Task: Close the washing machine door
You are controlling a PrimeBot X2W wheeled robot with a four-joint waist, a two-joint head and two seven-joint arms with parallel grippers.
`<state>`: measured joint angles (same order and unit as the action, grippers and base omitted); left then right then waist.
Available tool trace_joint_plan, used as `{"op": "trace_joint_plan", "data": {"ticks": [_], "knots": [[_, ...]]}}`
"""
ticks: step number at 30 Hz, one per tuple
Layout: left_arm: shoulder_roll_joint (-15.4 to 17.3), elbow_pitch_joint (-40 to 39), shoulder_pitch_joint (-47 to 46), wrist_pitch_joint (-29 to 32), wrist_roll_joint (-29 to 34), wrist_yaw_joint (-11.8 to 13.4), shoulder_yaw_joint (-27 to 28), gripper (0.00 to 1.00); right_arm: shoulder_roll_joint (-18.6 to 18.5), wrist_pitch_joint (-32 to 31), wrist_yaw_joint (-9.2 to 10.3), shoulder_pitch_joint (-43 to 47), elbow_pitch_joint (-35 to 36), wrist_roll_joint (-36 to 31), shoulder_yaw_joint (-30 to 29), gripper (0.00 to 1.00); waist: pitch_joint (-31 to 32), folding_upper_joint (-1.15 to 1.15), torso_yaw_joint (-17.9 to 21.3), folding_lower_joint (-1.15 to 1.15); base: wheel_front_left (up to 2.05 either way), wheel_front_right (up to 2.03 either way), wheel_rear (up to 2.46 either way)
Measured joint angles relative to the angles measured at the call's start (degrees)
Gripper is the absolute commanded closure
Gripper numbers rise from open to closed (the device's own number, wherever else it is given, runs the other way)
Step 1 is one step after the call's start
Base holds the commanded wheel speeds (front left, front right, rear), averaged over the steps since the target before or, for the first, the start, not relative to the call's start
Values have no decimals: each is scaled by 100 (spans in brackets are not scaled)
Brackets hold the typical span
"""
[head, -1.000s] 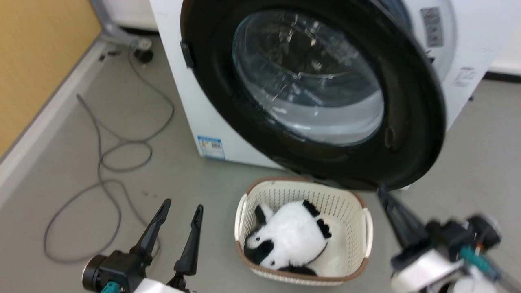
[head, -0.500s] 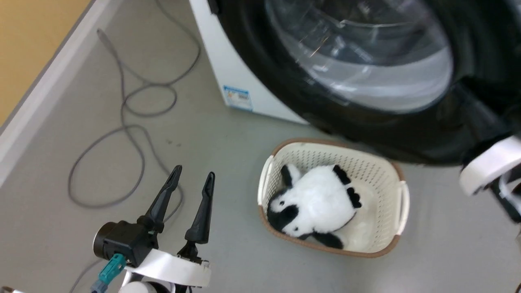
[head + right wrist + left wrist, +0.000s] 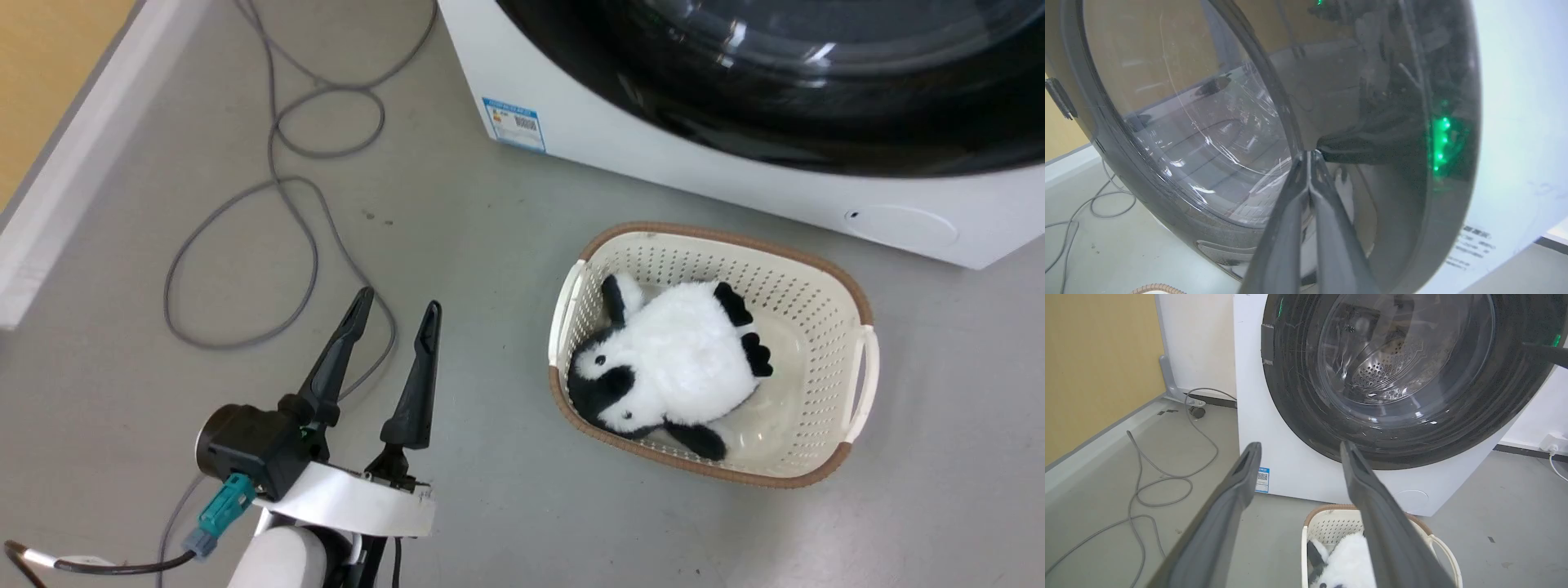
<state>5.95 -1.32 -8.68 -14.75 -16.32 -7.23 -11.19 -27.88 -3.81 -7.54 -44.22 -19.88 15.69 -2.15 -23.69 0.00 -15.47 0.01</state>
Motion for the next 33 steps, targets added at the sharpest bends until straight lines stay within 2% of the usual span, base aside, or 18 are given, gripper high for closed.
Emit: {"op": "trace_joint_plan", "data": {"ticks": [12, 19, 25, 30, 33], "knots": [[-9, 98, -122, 0, -7, 0, 97, 0, 335, 23, -64, -513, -490, -179, -193, 100, -109, 0, 98, 0, 0, 0, 0], [-1, 163, -159, 0, 9, 0, 240, 0, 425, 469, -37, -459, -539, -141, -81, 100, 135, 0, 254, 0, 0, 0, 0], [-22, 236, 30, 0, 33, 0, 478, 0, 528, 1033, 0, 428, -86, 64, 253, 100, 613, 0, 459, -1, 0, 0, 0], [-73, 337, 282, 0, 165, 0, 632, 0, 806, 1376, 0, 1479, 525, 67, 326, 100, 1084, 0, 676, -1, 0, 0, 0], [-100, 377, 461, 0, 233, 0, 744, 0, 1093, 1503, 0, 2102, 967, -23, 212, 100, 1353, 0, 822, -1, 0, 0, 0]]}}
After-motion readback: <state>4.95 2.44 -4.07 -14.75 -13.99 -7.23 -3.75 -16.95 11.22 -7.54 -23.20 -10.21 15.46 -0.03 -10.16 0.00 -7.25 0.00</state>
